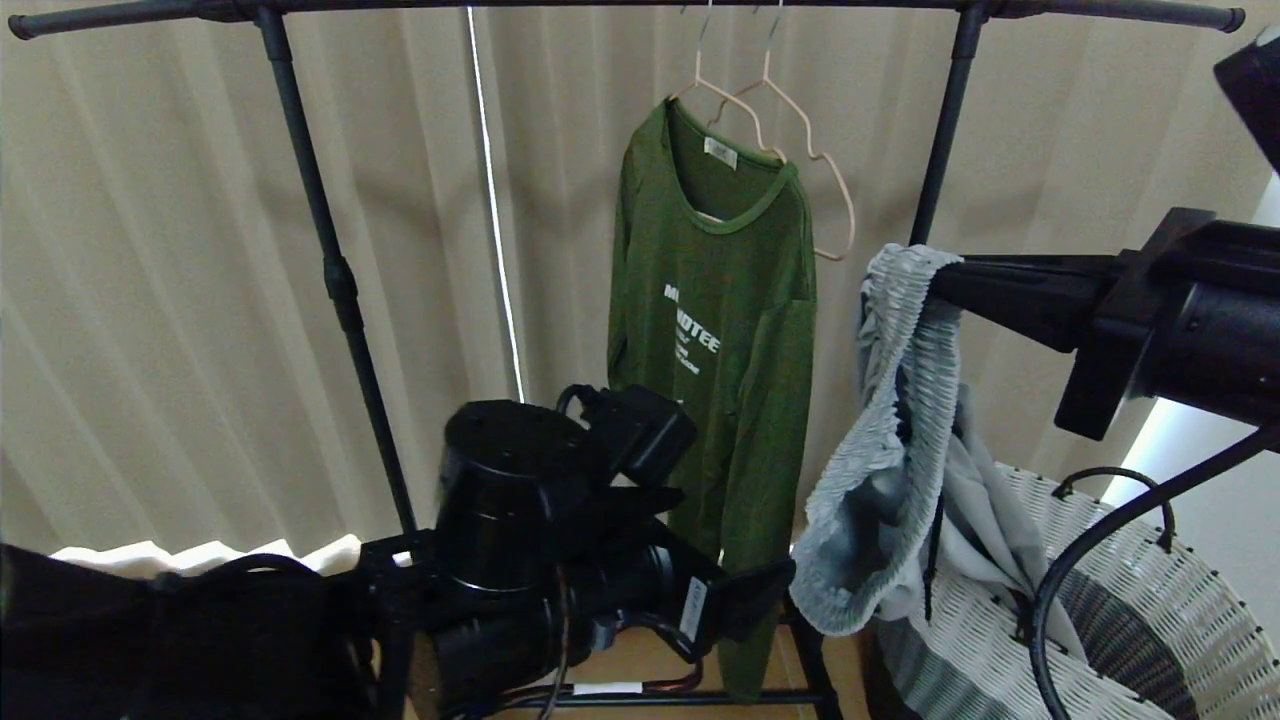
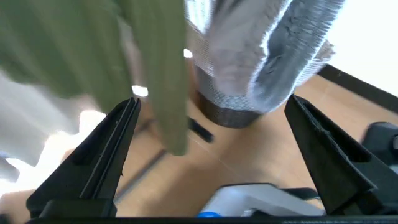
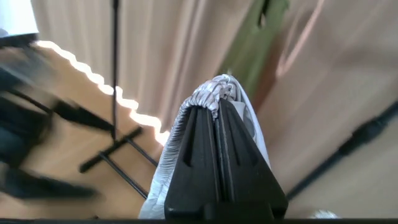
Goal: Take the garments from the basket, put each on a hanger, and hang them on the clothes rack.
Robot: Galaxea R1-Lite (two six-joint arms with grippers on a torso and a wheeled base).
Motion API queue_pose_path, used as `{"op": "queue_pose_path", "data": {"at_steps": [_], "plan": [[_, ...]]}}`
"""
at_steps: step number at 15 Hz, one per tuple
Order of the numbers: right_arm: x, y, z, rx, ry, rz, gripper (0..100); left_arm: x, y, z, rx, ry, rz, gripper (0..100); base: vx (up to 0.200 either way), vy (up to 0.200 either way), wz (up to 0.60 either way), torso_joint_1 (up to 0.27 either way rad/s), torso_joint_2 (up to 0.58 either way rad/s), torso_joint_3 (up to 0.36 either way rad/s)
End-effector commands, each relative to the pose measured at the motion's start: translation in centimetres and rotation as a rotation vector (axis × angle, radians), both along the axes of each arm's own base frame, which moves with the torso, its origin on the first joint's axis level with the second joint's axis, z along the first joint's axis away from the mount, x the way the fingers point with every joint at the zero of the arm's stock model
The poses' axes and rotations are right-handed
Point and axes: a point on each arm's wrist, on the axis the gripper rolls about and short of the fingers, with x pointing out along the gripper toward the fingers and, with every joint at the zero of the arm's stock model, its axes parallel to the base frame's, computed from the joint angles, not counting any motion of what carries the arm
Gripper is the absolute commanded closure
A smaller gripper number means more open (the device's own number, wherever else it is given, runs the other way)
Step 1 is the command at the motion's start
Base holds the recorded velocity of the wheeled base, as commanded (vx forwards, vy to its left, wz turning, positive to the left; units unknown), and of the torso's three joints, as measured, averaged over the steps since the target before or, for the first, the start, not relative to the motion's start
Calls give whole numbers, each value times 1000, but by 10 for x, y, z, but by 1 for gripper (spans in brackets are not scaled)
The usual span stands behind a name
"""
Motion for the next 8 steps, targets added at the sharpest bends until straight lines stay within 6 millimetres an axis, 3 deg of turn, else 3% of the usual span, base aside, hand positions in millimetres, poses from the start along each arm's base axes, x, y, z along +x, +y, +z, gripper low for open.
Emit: {"op": "queue_pose_path", "data": {"at_steps": [1,5,8], "plan": [[-9,-2,7,20,-25,23,100,10,-30,-28,42,47,19,0,0,0,0,0,0,0],[-20,-5,14,42,-51,46,100,18,-44,-35,30,67,44,0,0,0,0,0,0,0],[-28,-11,18,57,-70,46,100,20,-44,-43,57,67,78,0,0,0,0,0,0,0]]}}
